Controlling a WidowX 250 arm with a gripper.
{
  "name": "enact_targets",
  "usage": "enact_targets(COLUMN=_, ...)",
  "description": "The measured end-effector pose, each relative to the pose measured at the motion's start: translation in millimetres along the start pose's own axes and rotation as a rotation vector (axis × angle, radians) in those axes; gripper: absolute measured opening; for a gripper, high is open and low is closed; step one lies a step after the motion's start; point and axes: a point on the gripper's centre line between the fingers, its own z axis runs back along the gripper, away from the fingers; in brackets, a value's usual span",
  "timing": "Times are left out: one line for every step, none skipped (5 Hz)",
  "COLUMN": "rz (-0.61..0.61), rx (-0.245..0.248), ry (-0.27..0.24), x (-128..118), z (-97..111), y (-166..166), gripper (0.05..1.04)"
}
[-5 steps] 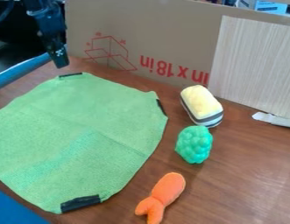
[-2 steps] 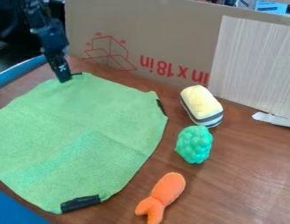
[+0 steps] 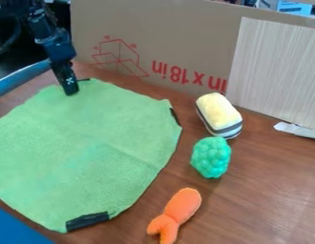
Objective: Fold the cloth from top left to bottom right
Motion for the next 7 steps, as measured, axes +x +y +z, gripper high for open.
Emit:
enact_targets(rz=-0.007, rx=-0.007, ry=-0.003, x=-0.8, z=-2.7, y=-2.4, gripper=0.376)
enact_targets(rz=-0.016, rx=-0.018, ry=-0.014, x=-0.8, z=-3.3, y=-7.3, gripper=0.193)
enact_targets(rz=-0.042, rx=-0.053, ry=-0.040, x=-2.7, z=0.2, y=-25.5, gripper=0.083)
enact_targets(rz=-0.100, rx=-0.046, ry=-0.070, x=-3.6, z=18.0, y=-53.8, gripper=0.061)
enact_targets(rz=-0.188, rx=-0.036, ry=-0.125, x=3.5, z=46.9, y=-88.6, gripper=0.059)
enact_targets(rz=-0.328, rx=0.034, ry=-0.102, x=0.9, z=52.8, y=-134.9, gripper=0.059)
enact_targets(rz=-0.451, rx=0.129, ry=-0.060, x=-8.5, z=54.0, y=-176.4, gripper=0.058)
